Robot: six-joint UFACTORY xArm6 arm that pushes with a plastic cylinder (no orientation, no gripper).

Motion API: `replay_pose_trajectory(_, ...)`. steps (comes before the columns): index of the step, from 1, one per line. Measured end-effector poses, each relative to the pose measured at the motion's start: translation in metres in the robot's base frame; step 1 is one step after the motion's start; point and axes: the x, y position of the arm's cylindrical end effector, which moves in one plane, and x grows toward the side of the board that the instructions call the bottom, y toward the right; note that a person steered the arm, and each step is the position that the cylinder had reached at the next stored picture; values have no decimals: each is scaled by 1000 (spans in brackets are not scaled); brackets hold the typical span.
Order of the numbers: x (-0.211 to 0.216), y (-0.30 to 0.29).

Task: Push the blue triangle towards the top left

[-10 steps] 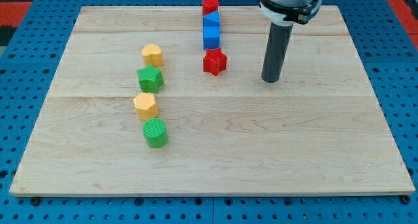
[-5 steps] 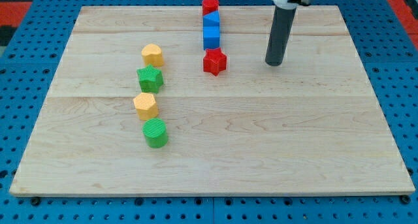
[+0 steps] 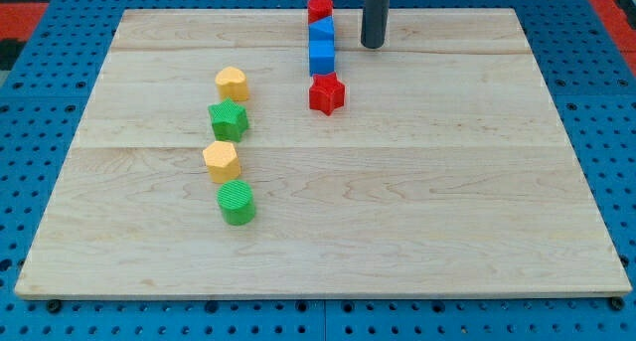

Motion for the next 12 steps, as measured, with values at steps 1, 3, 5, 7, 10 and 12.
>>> replay_pose_trajectory(1,-9,-2)
replay_pose_trajectory(3,-25,-50)
replay_pose_trajectory(5,-16,-107)
replay_pose_trajectory(7,6,-134)
replay_pose_trajectory(10,-13,-206)
replay_pose_trajectory(12,-13,-234)
